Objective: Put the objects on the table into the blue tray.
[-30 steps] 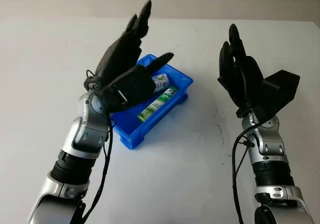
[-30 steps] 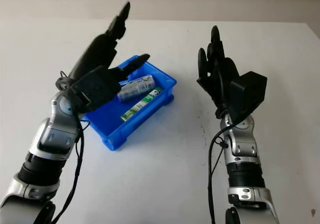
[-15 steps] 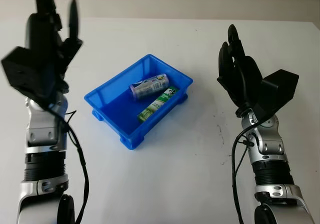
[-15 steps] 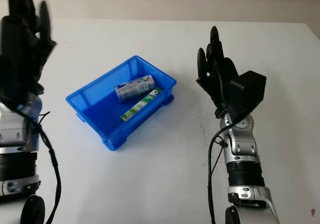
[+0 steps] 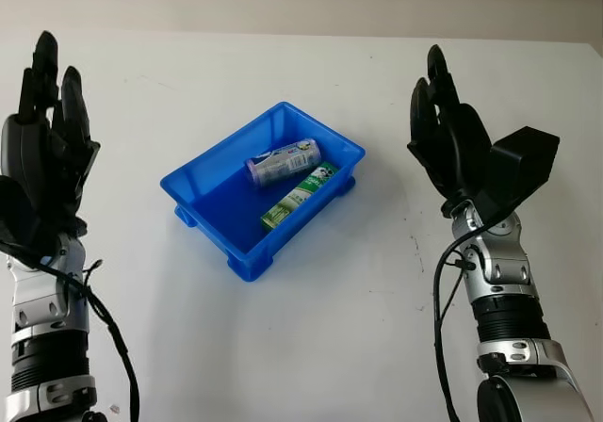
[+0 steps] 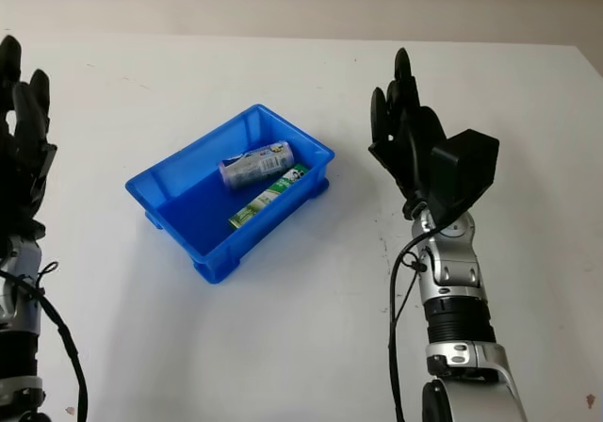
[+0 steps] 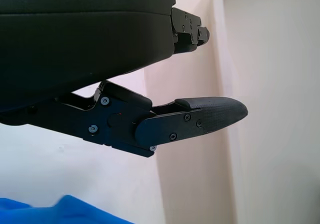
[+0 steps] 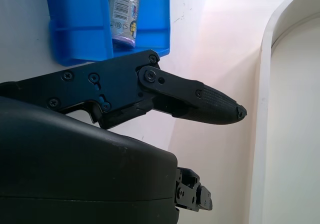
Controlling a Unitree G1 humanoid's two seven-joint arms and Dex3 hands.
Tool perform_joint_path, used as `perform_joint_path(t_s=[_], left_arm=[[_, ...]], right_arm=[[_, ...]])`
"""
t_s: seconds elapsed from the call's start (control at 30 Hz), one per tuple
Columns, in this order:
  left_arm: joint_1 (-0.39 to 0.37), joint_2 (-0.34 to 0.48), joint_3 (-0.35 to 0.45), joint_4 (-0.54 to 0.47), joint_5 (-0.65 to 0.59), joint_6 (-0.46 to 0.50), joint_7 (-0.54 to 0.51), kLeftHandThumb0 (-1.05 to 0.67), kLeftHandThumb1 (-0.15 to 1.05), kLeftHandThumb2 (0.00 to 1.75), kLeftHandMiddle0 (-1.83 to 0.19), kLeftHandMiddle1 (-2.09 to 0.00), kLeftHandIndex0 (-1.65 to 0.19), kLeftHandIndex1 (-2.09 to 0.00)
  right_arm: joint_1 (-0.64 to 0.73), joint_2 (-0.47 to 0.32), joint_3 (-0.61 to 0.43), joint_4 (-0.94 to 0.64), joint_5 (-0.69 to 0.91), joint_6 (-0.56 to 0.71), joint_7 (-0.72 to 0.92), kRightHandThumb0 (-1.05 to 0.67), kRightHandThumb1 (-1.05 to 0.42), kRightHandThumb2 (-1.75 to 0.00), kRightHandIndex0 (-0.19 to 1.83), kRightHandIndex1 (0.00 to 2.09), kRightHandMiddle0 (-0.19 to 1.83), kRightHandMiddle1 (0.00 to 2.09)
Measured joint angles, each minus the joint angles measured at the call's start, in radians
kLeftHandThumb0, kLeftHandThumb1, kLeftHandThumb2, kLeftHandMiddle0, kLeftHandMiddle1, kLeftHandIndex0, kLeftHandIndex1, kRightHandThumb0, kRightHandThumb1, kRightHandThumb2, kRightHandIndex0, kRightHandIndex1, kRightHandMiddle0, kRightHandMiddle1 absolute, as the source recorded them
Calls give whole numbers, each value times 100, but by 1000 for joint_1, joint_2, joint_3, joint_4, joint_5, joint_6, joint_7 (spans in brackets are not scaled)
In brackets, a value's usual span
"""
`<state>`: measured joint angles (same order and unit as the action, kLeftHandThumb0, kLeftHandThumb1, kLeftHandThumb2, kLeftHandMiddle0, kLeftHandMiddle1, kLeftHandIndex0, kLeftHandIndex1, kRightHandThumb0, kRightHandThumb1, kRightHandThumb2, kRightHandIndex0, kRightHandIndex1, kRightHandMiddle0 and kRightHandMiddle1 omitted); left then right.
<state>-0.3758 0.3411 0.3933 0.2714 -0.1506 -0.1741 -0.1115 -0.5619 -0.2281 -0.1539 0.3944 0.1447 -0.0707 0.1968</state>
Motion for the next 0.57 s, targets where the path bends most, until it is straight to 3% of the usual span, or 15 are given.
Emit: perform_joint_path(t_s=[0.23, 0.57], left_arm=[[11, -17, -55, 50, 10, -13, 5, -76, 105, 58, -1, -5, 1, -5], [12, -50, -98, 18, 15, 15, 43, -79, 105, 59, 1, -4, 2, -4]], right_arm=[[-5, 9, -8, 9, 2, -8, -9, -67, -105, -67, -19, 0, -19, 0], [-4, 16, -9, 7, 7, -12, -2, -68, -105, -65, -19, 0, -19, 0]])
